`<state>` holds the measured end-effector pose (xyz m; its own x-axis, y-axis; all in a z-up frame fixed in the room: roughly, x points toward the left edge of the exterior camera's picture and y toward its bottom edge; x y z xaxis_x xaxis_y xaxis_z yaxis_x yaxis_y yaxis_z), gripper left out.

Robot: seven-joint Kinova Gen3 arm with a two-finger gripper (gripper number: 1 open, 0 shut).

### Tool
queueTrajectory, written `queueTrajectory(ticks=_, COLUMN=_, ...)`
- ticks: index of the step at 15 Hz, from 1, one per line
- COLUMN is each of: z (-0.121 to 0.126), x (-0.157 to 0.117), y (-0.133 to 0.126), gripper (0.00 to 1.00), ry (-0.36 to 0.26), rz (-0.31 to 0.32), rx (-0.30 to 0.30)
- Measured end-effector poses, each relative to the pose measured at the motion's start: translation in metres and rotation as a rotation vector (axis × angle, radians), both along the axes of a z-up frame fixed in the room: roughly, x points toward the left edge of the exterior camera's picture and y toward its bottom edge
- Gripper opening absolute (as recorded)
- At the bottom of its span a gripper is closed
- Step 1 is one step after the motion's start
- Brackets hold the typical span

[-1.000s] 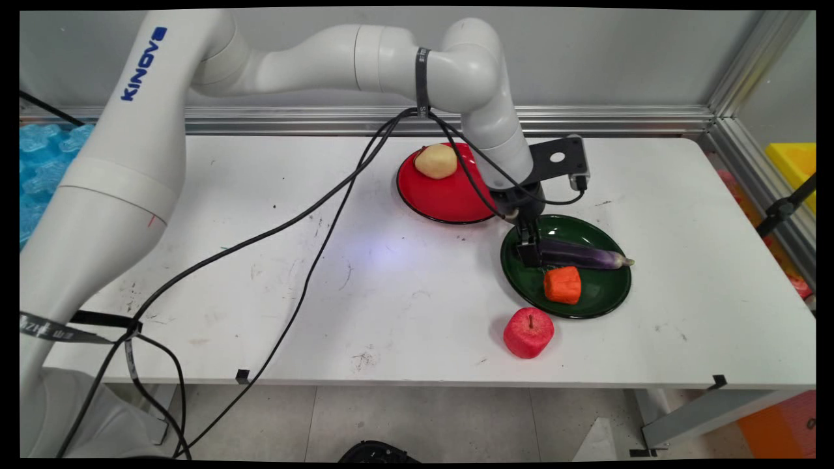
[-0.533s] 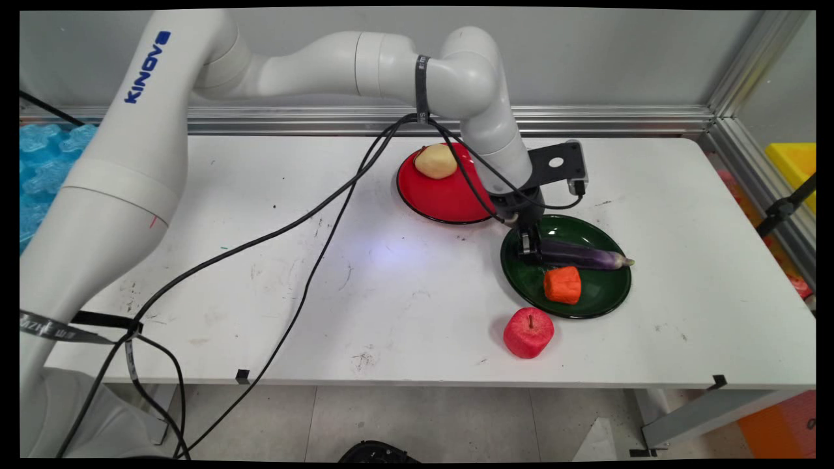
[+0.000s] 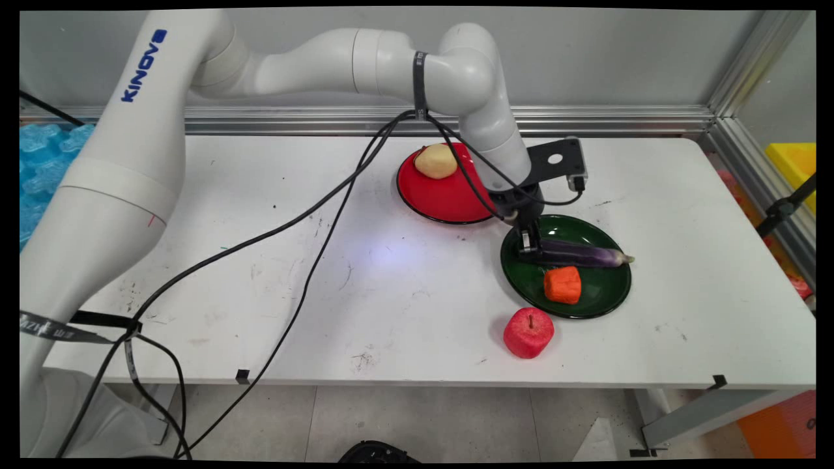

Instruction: Place the picked object on the table

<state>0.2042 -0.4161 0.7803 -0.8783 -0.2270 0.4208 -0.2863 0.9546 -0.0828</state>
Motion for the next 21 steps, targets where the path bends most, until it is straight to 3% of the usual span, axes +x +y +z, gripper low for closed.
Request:
queueTrajectory(ticks=11, z=0.06, x=0.012, y=0.003, gripper=0.0, ry=0.019, rz=0.049, rx=0.014)
queueTrajectory(ticks=16, z=0.089, x=0.046, y=0.028, gripper=0.0, ry=-0.014, rz=0.098, rx=0.023)
queueTrajectory(ticks=21, z=0.1, x=0.096, y=0.06, gripper=0.0, ry=-0.072, rz=0.129, rx=0.016)
